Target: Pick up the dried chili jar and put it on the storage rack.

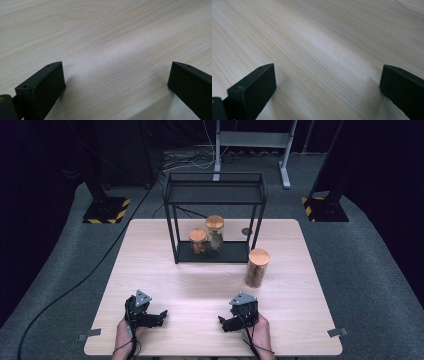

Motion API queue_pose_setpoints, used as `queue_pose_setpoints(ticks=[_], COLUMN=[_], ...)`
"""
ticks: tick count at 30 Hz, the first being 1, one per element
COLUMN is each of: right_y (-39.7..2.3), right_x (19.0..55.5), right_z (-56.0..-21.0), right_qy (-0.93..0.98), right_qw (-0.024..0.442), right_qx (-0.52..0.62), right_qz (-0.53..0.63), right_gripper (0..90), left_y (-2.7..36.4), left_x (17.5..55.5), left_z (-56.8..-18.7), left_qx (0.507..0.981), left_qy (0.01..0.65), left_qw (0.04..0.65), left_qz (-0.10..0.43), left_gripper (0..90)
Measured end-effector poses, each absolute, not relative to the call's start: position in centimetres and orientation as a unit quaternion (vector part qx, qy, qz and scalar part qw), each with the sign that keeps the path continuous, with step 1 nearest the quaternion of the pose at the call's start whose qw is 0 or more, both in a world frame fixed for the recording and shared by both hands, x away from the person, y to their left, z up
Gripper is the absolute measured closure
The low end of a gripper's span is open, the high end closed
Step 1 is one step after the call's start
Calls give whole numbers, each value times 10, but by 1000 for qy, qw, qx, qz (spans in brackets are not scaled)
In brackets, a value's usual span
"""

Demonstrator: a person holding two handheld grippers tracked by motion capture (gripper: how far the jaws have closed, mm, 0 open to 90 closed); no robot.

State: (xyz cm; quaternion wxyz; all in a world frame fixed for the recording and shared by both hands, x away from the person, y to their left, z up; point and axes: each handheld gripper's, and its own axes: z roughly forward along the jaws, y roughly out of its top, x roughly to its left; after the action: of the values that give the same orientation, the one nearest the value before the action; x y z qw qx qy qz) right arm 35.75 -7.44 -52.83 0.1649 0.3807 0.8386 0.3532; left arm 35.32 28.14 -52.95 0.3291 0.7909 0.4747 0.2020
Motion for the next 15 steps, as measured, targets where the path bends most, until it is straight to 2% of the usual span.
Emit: queue_pose_setpoints(ticks=[15], right_y=[-83], right_x=[355], right_z=[-529], right_qy=[838], right_qw=[163], right_qx=[387], right_qz=[348], right_gripper=[0], left_y=[281], left_x=[353], left_z=[-529], left_qx=[791], left_qy=[475], left_qw=[329], left_qz=[202], left_gripper=[4])
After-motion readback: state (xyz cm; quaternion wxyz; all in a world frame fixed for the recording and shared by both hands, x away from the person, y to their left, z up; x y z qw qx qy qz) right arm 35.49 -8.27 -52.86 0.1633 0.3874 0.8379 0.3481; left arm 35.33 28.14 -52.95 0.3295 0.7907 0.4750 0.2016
